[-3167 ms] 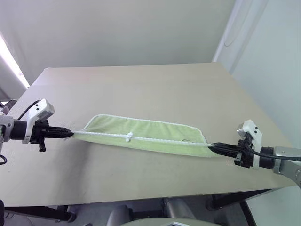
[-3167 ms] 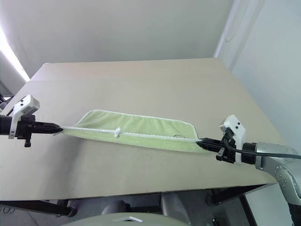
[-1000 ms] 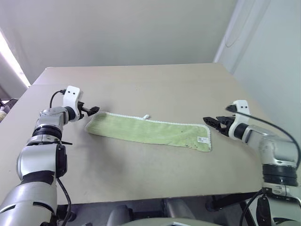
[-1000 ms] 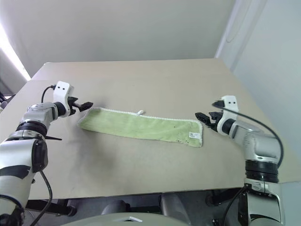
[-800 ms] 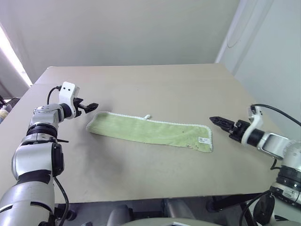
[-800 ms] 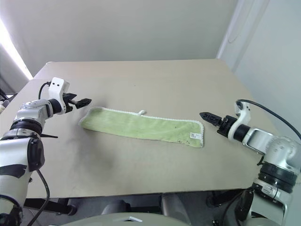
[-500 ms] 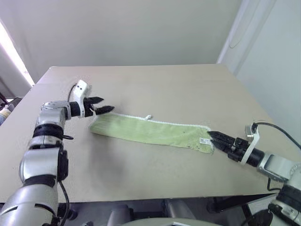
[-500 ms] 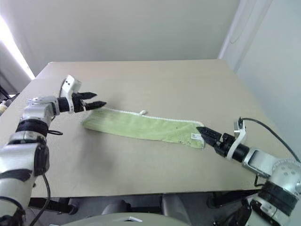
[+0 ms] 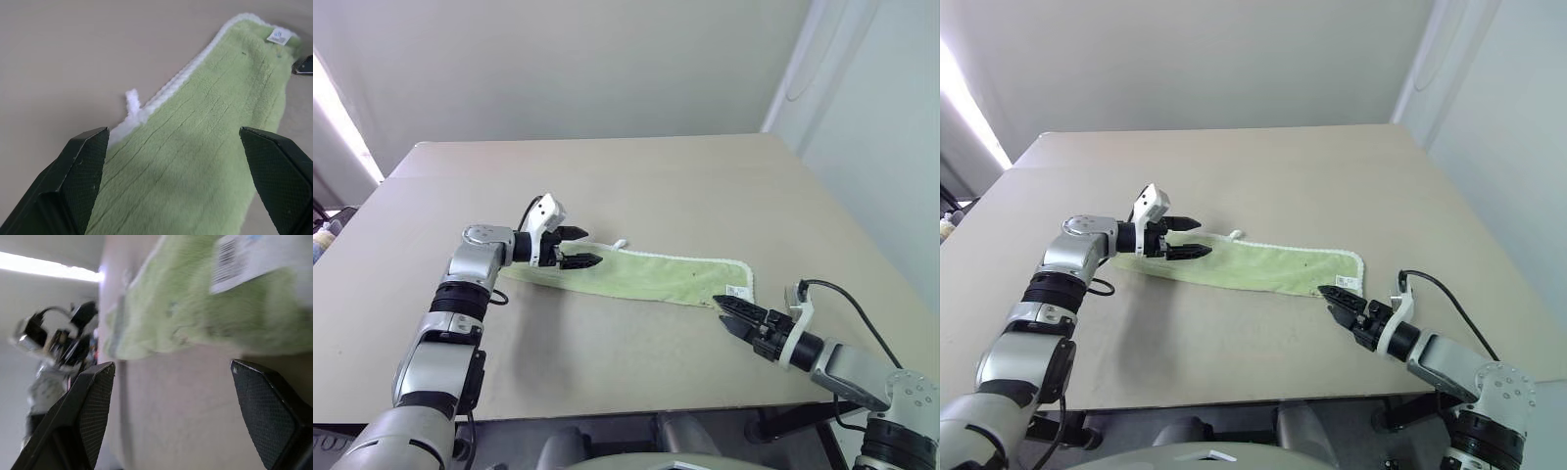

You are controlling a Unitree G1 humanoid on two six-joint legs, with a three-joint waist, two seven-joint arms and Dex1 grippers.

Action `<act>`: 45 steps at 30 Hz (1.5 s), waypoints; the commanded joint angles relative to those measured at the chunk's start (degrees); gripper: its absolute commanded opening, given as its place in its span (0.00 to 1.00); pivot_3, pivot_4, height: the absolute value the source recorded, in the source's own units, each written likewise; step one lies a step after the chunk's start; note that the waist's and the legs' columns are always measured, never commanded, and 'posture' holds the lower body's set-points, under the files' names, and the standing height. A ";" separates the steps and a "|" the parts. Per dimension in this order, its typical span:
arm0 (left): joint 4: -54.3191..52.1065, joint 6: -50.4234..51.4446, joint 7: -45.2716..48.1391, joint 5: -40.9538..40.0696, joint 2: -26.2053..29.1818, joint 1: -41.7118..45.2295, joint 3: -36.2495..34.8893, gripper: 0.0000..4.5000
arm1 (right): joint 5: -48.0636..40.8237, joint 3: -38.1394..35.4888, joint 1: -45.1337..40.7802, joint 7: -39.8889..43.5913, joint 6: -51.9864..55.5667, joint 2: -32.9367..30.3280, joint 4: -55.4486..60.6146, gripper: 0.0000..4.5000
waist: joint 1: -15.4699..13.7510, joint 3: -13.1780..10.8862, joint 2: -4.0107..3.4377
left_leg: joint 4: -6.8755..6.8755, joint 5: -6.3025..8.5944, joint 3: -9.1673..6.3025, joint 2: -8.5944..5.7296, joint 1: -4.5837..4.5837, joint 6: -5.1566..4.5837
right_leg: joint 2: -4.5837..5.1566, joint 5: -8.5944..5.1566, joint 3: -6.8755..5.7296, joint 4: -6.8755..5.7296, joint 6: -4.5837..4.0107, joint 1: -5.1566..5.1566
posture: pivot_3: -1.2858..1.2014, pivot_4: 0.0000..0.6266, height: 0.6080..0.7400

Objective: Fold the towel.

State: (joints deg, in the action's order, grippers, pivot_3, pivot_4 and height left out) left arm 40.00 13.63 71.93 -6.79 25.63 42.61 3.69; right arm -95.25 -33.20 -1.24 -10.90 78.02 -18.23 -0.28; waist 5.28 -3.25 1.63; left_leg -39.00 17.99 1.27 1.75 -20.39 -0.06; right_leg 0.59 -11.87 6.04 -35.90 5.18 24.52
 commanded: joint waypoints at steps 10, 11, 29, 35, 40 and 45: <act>-0.71 -0.94 -0.51 -0.50 0.43 0.59 0.26 1.00 | -1.66 1.33 -1.53 -10.68 -18.74 -1.83 -3.55 0.87 | 0.47 0.08 -0.03 | -0.09 0.00 -0.06 0.07 0.07 0.00 | 0.04 0.10 0.03 0.73 0.16 -0.34 | 0.52 0.00 0.79; -0.68 -0.88 -0.51 -0.49 0.42 0.59 0.28 1.00 | -1.43 1.49 -2.03 -10.74 -19.63 -1.79 -3.50 0.87 | 0.48 0.08 -0.03 | -0.13 0.00 -0.04 0.07 0.05 0.00 | 0.07 0.13 0.09 0.83 0.22 -0.34 | 0.52 0.00 0.79; 0.65 -1.27 -1.14 -0.27 1.17 1.09 -0.01 1.00 | -1.35 5.65 -3.38 -12.18 -22.32 -1.94 -1.86 0.67 | 0.29 0.09 -0.03 | 0.01 0.00 -0.05 -0.02 -0.08 0.00 | 0.13 0.24 0.27 0.96 0.46 -0.27 | 0.52 0.00 0.79; 2.24 -2.14 -1.61 0.14 1.08 1.74 0.06 1.00 | -0.33 7.65 -4.10 -13.39 -23.00 -1.24 -2.61 0.67 | 0.53 0.08 -0.03 | 0.15 0.01 -0.05 0.02 -0.06 -0.01 | -0.03 0.23 0.27 0.91 0.43 -0.20 | 0.52 0.00 0.79; 3.70 -2.76 -1.95 0.31 1.07 2.37 0.00 1.00 | -0.50 8.08 -5.23 -13.17 -22.63 -1.81 -2.69 0.47 | 0.66 0.08 -0.03 | 0.14 0.01 -0.04 0.02 -0.03 -0.01 | -0.01 0.24 0.27 0.90 0.42 -0.20 | 0.52 0.00 0.79; 6.14 -3.69 -2.65 0.48 1.58 3.72 -0.49 1.00 | -0.99 8.24 -6.02 -12.93 -21.65 -3.49 -3.36 0.05 | 0.80 0.07 -0.04 | 0.15 0.00 -0.04 0.02 -0.06 -0.01 | -0.02 0.24 0.27 0.90 0.42 -0.16 | 0.52 0.00 0.79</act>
State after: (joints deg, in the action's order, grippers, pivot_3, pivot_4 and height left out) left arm 45.74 11.40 69.65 -6.36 26.22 43.82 3.81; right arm -95.97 -24.96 -6.57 -23.92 56.26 -21.00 -3.09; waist 6.08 -3.18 1.59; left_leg -38.86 17.99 1.23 1.77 -20.44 -0.08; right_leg 0.58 -11.64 6.31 -35.00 5.60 24.36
